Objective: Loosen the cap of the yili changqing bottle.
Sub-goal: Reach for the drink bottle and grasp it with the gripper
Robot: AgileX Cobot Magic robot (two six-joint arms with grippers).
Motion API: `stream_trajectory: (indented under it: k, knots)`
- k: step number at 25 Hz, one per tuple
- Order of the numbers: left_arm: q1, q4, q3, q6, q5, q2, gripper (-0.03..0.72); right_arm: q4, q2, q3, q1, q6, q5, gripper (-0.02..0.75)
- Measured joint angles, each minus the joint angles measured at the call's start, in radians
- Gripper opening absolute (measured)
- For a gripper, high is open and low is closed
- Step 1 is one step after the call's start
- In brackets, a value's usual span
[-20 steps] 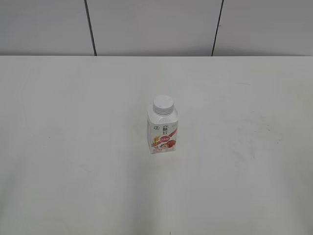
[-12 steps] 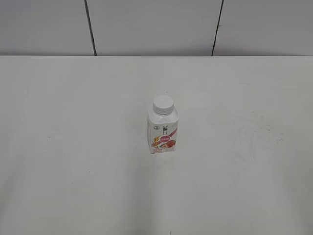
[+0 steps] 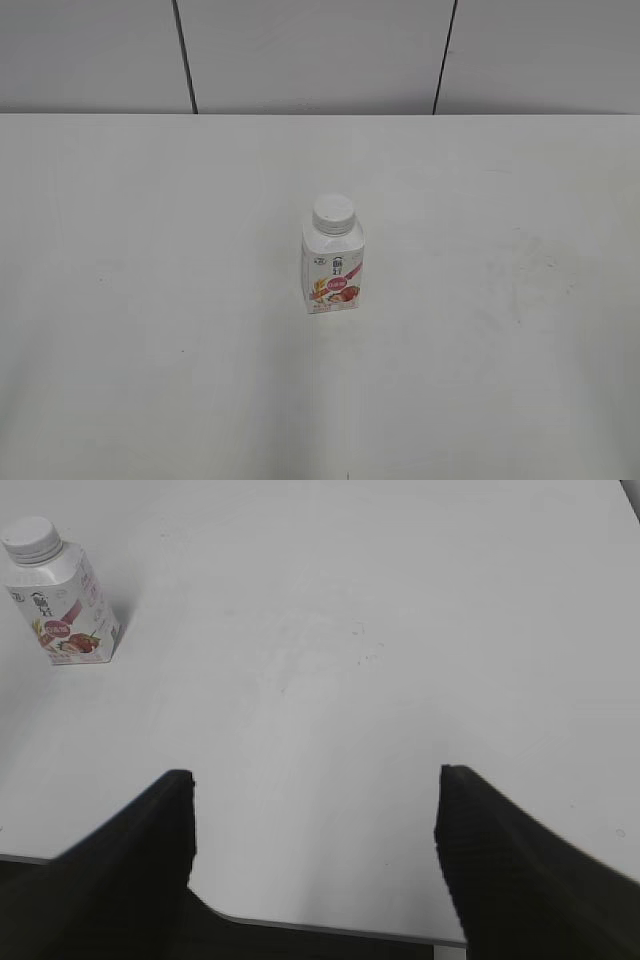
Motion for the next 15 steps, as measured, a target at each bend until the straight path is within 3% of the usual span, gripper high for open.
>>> stream_trajectory:
  k: [15]
  knots:
    - [0.0, 0.005, 0.0, 0.0, 0.0, 0.0, 0.47, 0.0, 0.0, 0.0, 0.0, 0.0, 0.0, 0.586]
